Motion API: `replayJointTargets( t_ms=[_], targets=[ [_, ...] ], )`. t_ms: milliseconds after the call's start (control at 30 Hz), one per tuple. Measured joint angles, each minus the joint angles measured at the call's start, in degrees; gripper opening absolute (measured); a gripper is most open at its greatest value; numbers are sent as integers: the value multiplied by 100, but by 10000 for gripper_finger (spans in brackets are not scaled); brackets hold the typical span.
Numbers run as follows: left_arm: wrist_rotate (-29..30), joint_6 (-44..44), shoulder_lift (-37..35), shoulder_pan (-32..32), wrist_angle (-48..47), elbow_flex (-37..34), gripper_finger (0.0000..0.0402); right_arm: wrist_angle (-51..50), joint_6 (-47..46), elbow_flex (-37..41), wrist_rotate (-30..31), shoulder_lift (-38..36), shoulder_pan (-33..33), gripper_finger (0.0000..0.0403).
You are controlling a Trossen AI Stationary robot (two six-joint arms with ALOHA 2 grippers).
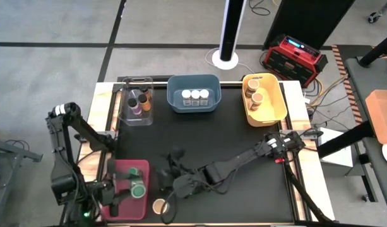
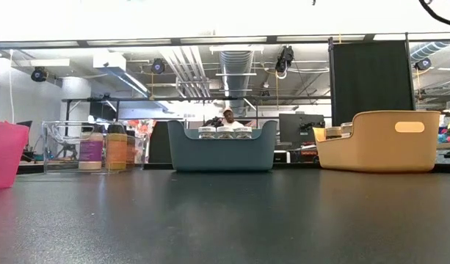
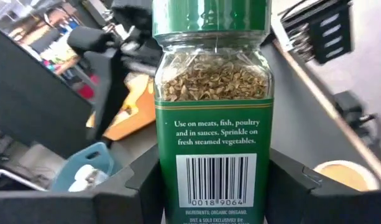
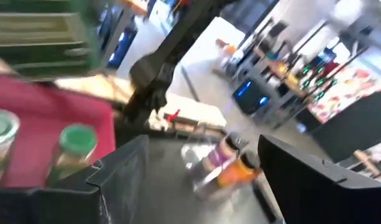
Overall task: Sort spices by type
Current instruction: Put the green seasoning bottle into the pink bin
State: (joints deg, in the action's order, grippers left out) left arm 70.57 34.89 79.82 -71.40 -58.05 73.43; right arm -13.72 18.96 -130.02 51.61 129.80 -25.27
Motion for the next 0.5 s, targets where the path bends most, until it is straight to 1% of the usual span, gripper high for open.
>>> replayJointTargets(
  t_ms=[100,233,300,367,433,500],
  targets=[
    [-14,-320,-86,92,-45,-8,180,-910,-613,4,-68,-176,-38,294],
    [-57,-478,-317,265,-40,-51,180,-1926,-1379,26,-111,-308,-99,285],
    [-114,-617,-416,382,54,-93,180,-2201,-1701,69,-38,-328,-136,278],
    [-294,-983,-497,524,413,-167,180,-2460,-1937,175,144,-364,-209,269],
    [-510,-1603,-591,633,969,-339,180,-2462,-2064,302,291,-390,-293,261],
    [-606,-2291,-706,713,1620,-587,180,-2489,-2091,373,352,-400,-368,254]
  ],
)
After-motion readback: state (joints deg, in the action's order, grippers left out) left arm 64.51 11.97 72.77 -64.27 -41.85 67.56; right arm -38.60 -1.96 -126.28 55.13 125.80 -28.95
